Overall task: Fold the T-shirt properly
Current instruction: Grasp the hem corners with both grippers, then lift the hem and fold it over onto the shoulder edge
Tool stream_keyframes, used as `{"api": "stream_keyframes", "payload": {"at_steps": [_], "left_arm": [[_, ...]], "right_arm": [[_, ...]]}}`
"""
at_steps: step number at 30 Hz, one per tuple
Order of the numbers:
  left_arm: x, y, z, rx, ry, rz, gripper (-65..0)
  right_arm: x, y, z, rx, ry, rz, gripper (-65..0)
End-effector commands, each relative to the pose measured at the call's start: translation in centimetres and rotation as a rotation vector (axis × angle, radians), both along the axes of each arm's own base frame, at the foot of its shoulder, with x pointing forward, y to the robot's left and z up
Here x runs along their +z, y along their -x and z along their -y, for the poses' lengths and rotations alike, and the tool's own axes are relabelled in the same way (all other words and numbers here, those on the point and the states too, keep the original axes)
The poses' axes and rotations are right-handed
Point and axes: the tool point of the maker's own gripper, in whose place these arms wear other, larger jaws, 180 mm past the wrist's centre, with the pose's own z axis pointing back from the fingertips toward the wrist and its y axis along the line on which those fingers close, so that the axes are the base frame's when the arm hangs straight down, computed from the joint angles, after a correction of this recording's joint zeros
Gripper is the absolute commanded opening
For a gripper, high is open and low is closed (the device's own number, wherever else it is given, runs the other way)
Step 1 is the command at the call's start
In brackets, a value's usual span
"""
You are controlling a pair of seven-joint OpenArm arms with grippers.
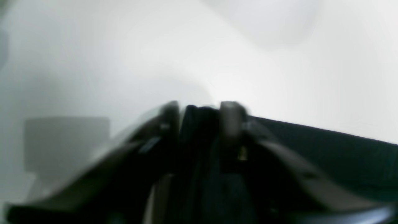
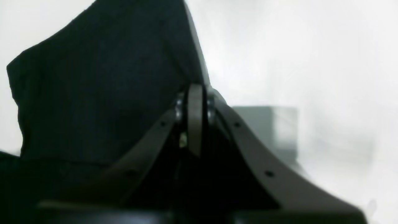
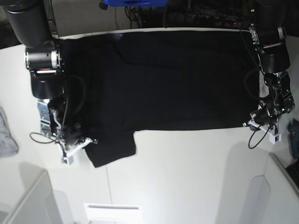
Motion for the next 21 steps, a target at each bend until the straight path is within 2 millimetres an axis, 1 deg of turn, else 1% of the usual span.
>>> {"api": "stream_keyframes", "payload": {"at_steps": [1,3,5,7,9,12,17,21], "left_arm": [[-0.6,0.7,0.4,-0.022,0.003,-0.057,-55.9],[-0.6,0.7,0.5,-0.026,0.004,-0.057,-65.0],[-0.2,0.3,0.6,-0.031,0.001,-0.044,-65.0],[0.5,-0.1,0.7,-0.040,-0.006,-0.024,-65.0],[1.4,-0.7,0.8,-0.051,-0.016,0.001,-65.0],[2.3,-0.6,1.0,-0.068,-0.038,0.029,-65.0],[3.8,-0.4,1.7,-0.110,-0.075,0.073,-65.0],[4.4,0.3,2.3,-0.143,-0.104,0.092,-65.0]], "right_arm": [[2.3,-1.8,0.4,-0.006,-0.004,0.065,-65.0],[2.3,-1.9,0.4,-0.006,-0.005,0.067,-65.0],[2.8,-2.1,0.2,0.001,-0.002,0.084,-65.0],[3.2,-1.9,0.1,0.010,0.002,0.109,-65.0],[4.4,-2.0,-0.3,0.025,0.010,0.156,-65.0],[5.6,-1.9,-1.0,0.047,0.014,0.202,-65.0],[6.6,-1.5,-1.6,0.067,0.017,0.243,-65.0],[7.2,-1.0,-1.1,0.074,0.032,0.266,-65.0]]}}
